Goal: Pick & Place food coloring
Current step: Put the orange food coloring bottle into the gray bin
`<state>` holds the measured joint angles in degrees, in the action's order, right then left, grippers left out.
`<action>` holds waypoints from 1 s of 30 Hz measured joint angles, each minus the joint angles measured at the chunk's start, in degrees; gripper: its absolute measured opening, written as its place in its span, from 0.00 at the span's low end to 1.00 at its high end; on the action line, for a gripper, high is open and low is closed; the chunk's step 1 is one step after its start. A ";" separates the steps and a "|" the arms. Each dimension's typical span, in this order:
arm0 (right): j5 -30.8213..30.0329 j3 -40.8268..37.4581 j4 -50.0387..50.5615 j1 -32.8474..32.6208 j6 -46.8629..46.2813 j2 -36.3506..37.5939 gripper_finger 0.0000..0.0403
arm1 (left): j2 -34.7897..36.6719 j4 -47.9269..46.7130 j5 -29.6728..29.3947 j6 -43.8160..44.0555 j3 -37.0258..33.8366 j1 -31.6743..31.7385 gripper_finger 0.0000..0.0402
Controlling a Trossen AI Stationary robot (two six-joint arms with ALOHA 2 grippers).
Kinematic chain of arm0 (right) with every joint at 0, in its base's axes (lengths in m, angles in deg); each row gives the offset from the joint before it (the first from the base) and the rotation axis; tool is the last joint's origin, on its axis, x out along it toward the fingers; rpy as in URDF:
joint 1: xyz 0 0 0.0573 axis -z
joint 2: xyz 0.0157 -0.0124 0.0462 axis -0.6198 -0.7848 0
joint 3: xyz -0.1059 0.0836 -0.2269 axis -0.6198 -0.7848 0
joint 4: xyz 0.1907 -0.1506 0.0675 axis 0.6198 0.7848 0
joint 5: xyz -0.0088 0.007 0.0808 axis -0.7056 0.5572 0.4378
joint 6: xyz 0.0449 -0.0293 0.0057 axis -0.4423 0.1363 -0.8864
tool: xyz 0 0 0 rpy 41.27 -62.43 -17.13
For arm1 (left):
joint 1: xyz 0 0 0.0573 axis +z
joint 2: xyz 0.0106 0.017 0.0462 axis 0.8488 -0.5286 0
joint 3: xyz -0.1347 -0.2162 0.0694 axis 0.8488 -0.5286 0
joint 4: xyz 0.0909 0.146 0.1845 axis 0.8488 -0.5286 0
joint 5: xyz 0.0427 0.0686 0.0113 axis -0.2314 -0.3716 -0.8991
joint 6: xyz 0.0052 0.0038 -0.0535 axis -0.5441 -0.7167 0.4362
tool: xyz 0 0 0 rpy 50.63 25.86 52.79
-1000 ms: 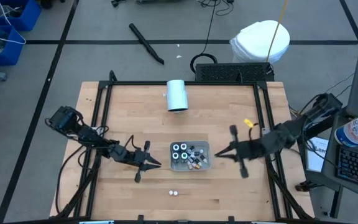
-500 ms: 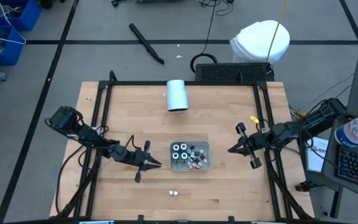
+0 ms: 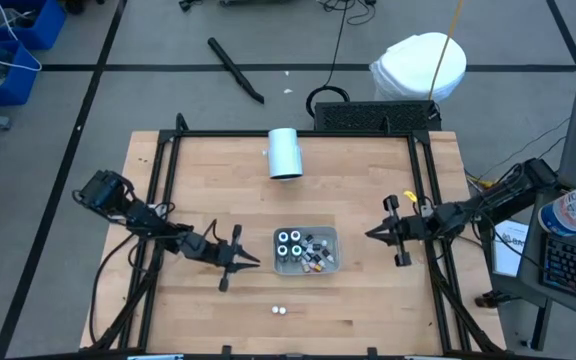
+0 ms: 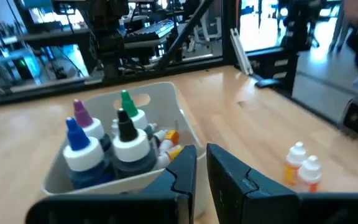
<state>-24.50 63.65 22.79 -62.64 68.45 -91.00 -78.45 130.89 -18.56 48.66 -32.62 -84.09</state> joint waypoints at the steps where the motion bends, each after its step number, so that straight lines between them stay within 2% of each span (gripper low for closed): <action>1: 0.05 0.00 -0.25 0.00 0.11 0.00 0.00 | 0.02 0.03 0.00 -1.54 0.02 0.30 0.12; 5: 0.05 0.00 -0.58 0.00 0.92 0.00 0.00 | 0.00 0.60 0.85 -4.03 1.30 1.33 0.12; 9: 0.10 0.00 -0.57 0.00 -0.23 -0.02 0.00 | 0.00 -2.11 7.33 -4.60 4.00 2.68 0.12; 12: 0.11 -0.19 -0.72 0.00 -1.48 -0.02 0.00 | 0.00 -5.28 6.38 -3.64 6.60 4.08 0.12; 16: 0.10 -1.49 -0.61 -0.02 -1.34 -0.02 0.00 | 0.00 -14.96 5.44 2.80 8.99 5.28 0.12; 20: -0.03 -1.81 -1.49 -0.02 0.46 -0.01 0.00 | 0.00 -21.71 4.51 2.70 9.85 6.05 0.12; 27: -0.10 -1.83 -4.53 -0.02 3.34 -0.02 0.00 | 0.00 -22.17 3.30 2.79 9.92 7.26 0.12; 30: -0.08 -1.84 -4.48 -0.02 2.09 -0.02 0.00 | 0.00 -22.74 5.48 3.31 9.92 6.23 0.12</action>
<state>-24.58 61.81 18.31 -62.66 70.54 -91.03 -78.46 108.15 -13.08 51.97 -22.70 -77.86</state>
